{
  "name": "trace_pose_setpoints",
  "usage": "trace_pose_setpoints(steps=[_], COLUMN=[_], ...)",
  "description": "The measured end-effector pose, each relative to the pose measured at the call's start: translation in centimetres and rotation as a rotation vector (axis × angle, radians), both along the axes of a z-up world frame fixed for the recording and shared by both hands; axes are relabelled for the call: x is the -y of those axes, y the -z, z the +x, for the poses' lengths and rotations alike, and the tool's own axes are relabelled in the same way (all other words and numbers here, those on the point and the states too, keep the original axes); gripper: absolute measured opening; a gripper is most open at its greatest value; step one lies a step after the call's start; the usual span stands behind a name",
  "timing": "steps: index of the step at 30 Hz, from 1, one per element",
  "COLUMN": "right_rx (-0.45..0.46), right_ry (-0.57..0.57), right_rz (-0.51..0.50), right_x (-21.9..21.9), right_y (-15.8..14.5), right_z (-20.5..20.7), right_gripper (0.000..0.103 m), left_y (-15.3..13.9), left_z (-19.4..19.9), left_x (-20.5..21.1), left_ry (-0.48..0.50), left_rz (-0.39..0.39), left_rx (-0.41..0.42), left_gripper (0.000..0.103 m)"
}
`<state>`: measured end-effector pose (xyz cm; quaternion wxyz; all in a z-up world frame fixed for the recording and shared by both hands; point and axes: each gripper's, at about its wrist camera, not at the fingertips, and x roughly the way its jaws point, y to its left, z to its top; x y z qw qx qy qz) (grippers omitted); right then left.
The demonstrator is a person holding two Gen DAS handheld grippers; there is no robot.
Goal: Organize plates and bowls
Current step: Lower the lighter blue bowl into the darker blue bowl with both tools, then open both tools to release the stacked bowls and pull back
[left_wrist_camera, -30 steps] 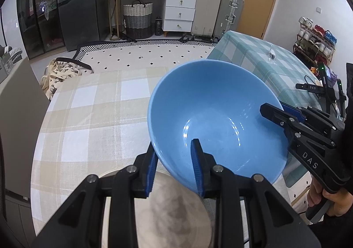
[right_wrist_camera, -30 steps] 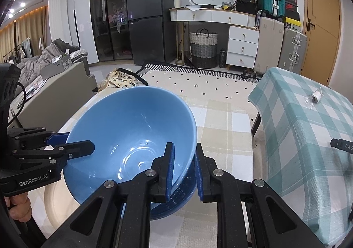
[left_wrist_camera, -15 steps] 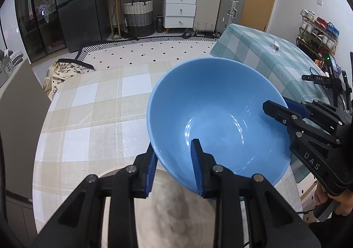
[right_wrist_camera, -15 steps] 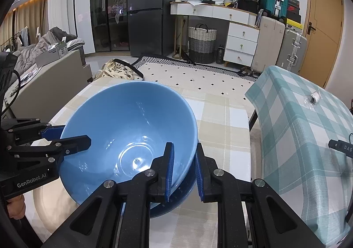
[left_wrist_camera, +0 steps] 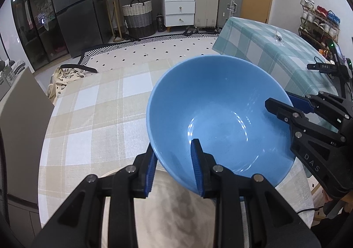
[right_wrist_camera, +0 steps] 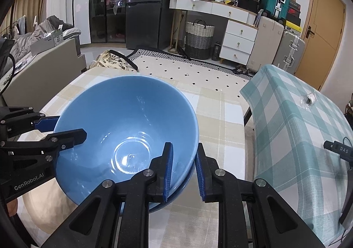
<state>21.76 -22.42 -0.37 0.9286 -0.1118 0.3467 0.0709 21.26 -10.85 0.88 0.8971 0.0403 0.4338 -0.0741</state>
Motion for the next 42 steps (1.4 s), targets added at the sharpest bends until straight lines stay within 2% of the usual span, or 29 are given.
trace_pose_setpoints(steps=[20,29,34,37,39,40,42], right_rx=[-0.009,-0.034,-0.045,-0.054,-0.058,-0.059,-0.049], right_ry=[-0.002,-0.001,-0.027,-0.034,-0.034,-0.036,-0.030], right_rz=[-0.117,-0.119,-0.107,-0.110,-0.101,-0.091,-0.072], right_x=[-1.4,-1.3,-1.5,-1.5,-1.5,-1.5,-1.2], right_y=[1.4,1.8,2.0,2.2,2.1,2.0,1.6], right_z=[0.2,0.5,0.5,0.5,0.4,0.4,0.3], right_gripper=[0.025,0.030,0.044,0.049,0.056,0.065,0.074], left_y=[0.7,1.1,1.1,1.2,1.3,1.2,1.2], left_z=[0.2,0.2,0.3,0.4,0.5,0.6,0.7], left_x=[0.7,0.8,0.7,0.6,0.3,0.1,-0.4], left_ry=[0.015,0.025,0.042,0.042,0.039,0.037,0.029], left_rz=[0.081,0.083,0.050,0.032,0.016,0.006,-0.022], left_rx=[0.010,-0.005,-0.027,-0.045,-0.055,-0.061,-0.071], left_gripper=[0.028,0.036,0.047,0.056,0.056,0.057,0.057])
